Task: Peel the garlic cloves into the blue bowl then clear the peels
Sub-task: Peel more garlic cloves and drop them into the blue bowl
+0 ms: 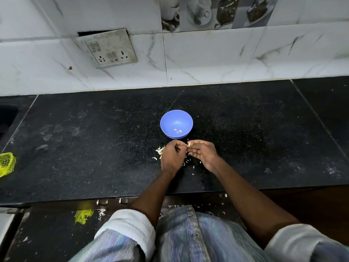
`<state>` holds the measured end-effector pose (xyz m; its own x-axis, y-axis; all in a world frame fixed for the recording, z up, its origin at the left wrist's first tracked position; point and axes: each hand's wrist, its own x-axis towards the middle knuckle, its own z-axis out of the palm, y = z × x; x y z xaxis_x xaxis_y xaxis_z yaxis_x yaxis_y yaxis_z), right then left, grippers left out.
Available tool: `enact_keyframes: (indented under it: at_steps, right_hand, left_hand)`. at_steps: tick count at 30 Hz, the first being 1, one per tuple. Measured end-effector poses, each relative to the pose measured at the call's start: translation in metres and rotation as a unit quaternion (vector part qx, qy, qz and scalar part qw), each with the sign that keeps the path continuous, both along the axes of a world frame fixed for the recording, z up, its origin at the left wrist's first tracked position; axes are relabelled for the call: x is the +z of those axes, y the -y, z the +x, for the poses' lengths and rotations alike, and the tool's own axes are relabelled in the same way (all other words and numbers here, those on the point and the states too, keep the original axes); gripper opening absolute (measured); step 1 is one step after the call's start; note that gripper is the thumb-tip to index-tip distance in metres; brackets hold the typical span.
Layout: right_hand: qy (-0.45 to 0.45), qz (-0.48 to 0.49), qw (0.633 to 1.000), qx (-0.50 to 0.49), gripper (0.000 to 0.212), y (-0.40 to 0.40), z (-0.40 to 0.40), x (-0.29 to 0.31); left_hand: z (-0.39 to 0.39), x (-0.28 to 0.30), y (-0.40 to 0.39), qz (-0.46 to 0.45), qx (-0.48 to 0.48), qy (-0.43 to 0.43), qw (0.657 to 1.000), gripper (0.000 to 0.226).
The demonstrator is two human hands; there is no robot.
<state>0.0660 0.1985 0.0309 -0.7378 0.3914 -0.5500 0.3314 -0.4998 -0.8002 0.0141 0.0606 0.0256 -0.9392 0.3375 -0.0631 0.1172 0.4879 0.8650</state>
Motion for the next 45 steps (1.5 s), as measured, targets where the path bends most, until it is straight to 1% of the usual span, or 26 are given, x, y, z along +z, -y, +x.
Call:
enact_keyframes:
  at_steps: [5, 9, 11, 13, 15, 18, 21, 24, 31, 36, 40, 45]
  right_hand:
    - [0.011, -0.029, 0.999, 0.01, 0.018, -0.0009, -0.0006, 0.0024]
    - [0.014, -0.03, 0.999, 0.011, 0.016, 0.0002, -0.0013, 0.0011]
    - [0.014, -0.025, 1.0, 0.008, 0.016, 0.0003, -0.0016, 0.0011]
    - [0.015, -0.021, 1.0, 0.004, 0.016, 0.0004, -0.0016, 0.0013]
    - [0.016, -0.024, 1.0, 0.003, 0.016, 0.0, -0.002, 0.0006]
    - [0.016, -0.03, 0.999, 0.0, 0.015, -0.0011, -0.0027, -0.0012]
    - [0.016, -0.031, 0.999, -0.002, 0.015, -0.0015, -0.0027, -0.0018]
    - [0.011, -0.029, 0.999, 0.007, 0.019, -0.0017, -0.0027, -0.0017]
    - [-0.002, -0.005, 0.999, 0.038, 0.02, -0.001, -0.0005, -0.0036]
    - [-0.013, 0.008, 0.998, 0.065, 0.02, -0.0004, -0.0014, -0.0017]
    - [-0.002, 0.016, 0.998, 0.052, 0.022, 0.0, -0.0019, -0.0019]
    - [0.001, 0.019, 0.999, 0.045, 0.016, 0.0003, -0.0025, 0.0001]
  left_hand:
    - [-0.0028, -0.0034, -0.0026, 0.024, 0.02, 0.02, 0.999, 0.008]
    - [0.0, -0.0013, -0.0034, 0.042, 0.017, 0.021, 0.999, 0.008]
    - [0.0016, 0.0001, -0.003, 0.041, 0.006, 0.018, 0.999, 0.012]
    - [0.0024, -0.0002, -0.0024, 0.016, -0.001, 0.01, 1.0, 0.016]
    - [0.0018, -0.0019, -0.0027, -0.018, -0.007, -0.013, 1.0, 0.01]
    - [0.0005, -0.0013, -0.0034, -0.038, -0.016, -0.035, 0.999, 0.005]
    - [0.0002, -0.0006, -0.0037, -0.057, -0.018, -0.039, 0.997, 0.007]
    - [0.0015, 0.0001, -0.0041, -0.073, -0.016, -0.039, 0.996, 0.007]
    - [0.0014, 0.0016, -0.0031, -0.09, -0.016, -0.037, 0.995, 0.005]
    - [0.001, 0.001, -0.003, -0.105, -0.01, -0.038, 0.994, 0.01]
    - [0.0006, 0.0023, -0.0025, -0.111, -0.016, -0.039, 0.993, 0.008]
    - [0.001, 0.0015, -0.0028, -0.114, -0.021, -0.041, 0.992, 0.007]
